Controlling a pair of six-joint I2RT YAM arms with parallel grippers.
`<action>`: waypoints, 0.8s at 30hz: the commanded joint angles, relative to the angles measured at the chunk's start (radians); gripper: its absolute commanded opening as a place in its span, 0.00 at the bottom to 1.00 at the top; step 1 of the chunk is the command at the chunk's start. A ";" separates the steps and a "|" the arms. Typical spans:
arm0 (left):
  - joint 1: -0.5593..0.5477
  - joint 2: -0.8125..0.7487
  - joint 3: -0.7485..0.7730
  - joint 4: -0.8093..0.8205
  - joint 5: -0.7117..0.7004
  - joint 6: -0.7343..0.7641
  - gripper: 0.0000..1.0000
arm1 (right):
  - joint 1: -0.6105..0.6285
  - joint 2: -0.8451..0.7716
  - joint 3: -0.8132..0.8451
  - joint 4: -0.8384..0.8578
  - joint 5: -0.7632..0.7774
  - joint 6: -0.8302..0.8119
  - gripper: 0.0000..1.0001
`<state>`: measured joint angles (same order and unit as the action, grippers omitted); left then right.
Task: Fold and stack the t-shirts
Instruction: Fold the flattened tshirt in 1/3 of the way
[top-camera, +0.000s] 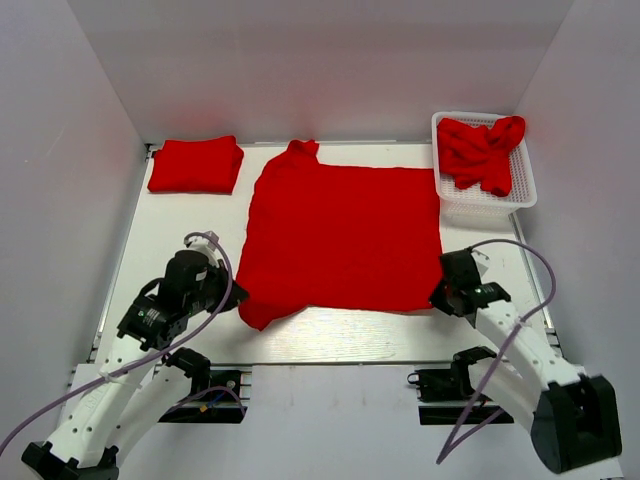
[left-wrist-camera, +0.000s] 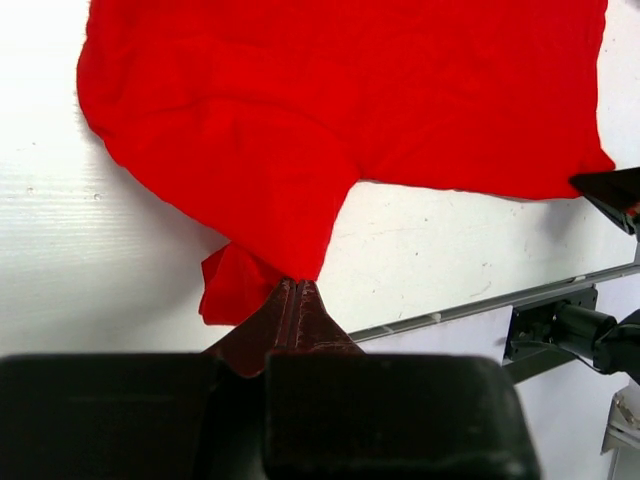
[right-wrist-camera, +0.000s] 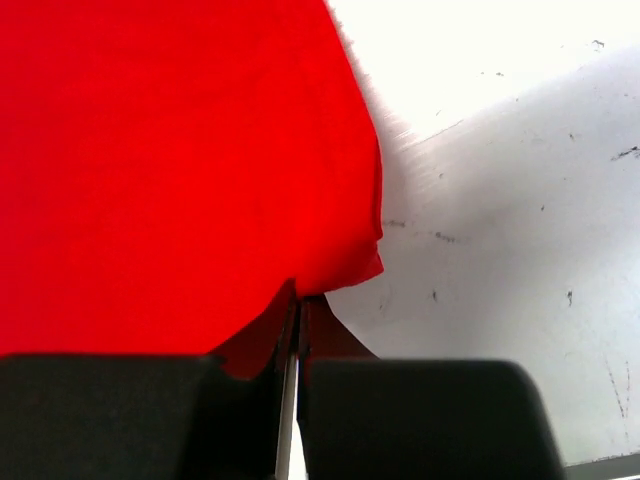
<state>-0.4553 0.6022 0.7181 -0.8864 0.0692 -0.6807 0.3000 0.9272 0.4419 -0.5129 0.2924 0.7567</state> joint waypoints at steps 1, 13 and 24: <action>-0.003 0.013 0.035 -0.007 0.024 -0.014 0.00 | -0.001 -0.074 -0.009 -0.085 -0.030 -0.013 0.00; 0.015 0.255 0.050 0.262 -0.060 -0.082 0.00 | -0.001 0.088 0.148 -0.059 0.062 -0.100 0.00; 0.024 0.693 0.390 0.326 -0.390 -0.062 0.00 | -0.005 0.286 0.334 -0.059 0.171 -0.158 0.00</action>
<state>-0.4400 1.2255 1.0061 -0.5964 -0.1883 -0.7582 0.2993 1.1938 0.7136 -0.5701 0.3771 0.6243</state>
